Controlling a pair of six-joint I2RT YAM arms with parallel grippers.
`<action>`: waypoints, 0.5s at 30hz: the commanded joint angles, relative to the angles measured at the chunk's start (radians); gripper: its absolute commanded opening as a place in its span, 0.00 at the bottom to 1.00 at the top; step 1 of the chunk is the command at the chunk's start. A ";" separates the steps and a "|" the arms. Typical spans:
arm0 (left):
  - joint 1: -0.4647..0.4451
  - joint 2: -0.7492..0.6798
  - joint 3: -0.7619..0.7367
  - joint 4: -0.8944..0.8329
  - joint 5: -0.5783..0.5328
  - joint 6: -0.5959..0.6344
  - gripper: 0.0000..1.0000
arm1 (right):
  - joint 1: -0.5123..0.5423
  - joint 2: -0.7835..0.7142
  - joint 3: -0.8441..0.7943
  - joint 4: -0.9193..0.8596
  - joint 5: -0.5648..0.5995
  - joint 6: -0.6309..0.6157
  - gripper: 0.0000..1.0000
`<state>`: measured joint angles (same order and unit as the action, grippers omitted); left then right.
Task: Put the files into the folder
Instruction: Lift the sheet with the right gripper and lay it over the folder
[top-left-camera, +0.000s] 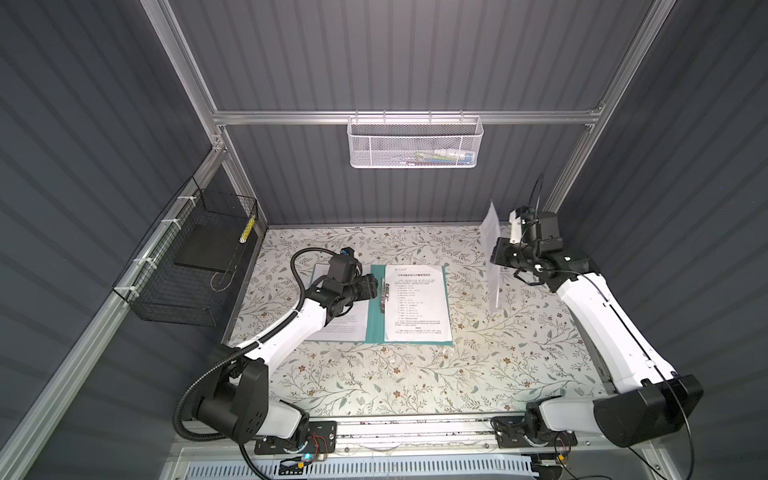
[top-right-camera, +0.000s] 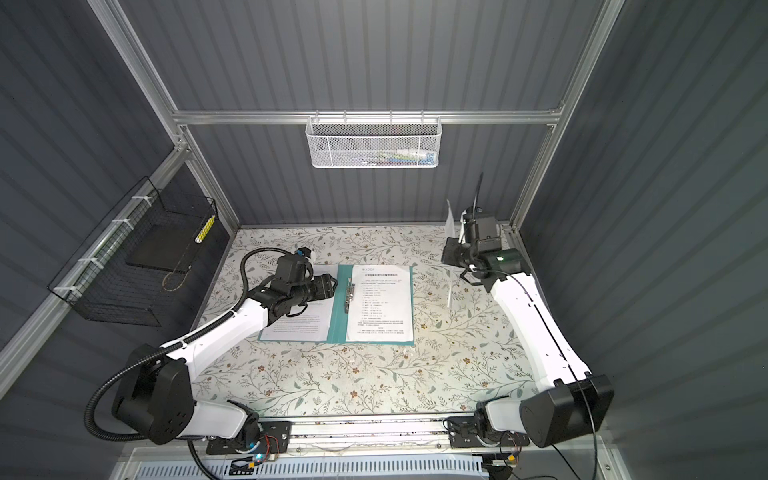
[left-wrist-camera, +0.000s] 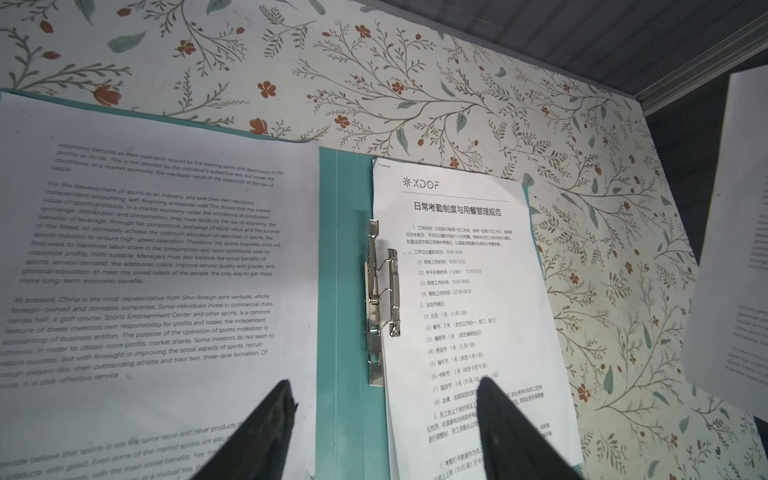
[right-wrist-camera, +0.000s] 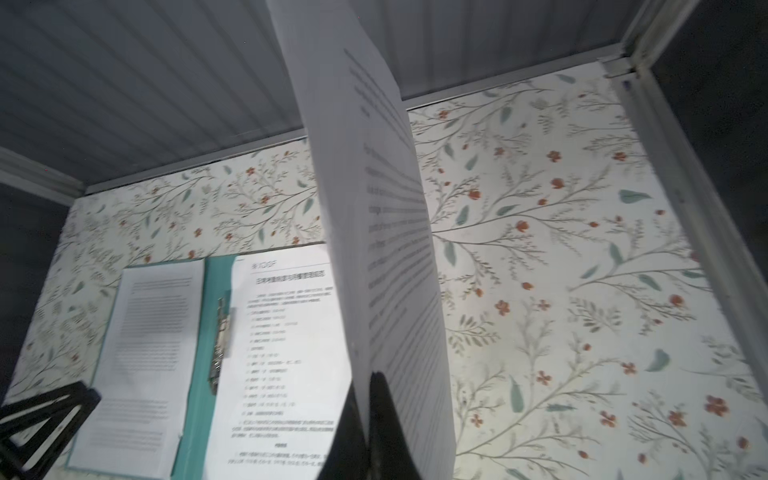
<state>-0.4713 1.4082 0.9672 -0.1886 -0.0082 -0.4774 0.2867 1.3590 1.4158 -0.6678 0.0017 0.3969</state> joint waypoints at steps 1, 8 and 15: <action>0.001 -0.013 -0.006 -0.030 -0.010 0.020 0.70 | 0.083 0.058 0.011 0.052 -0.110 0.112 0.00; 0.000 -0.021 -0.033 -0.013 0.007 0.002 0.70 | 0.144 0.137 0.011 0.197 -0.232 0.232 0.00; 0.000 -0.013 -0.049 -0.005 0.017 -0.002 0.70 | 0.118 0.216 -0.051 0.264 -0.288 0.261 0.00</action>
<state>-0.4713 1.4044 0.9318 -0.1894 -0.0044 -0.4782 0.4171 1.5387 1.3956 -0.4572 -0.2367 0.6231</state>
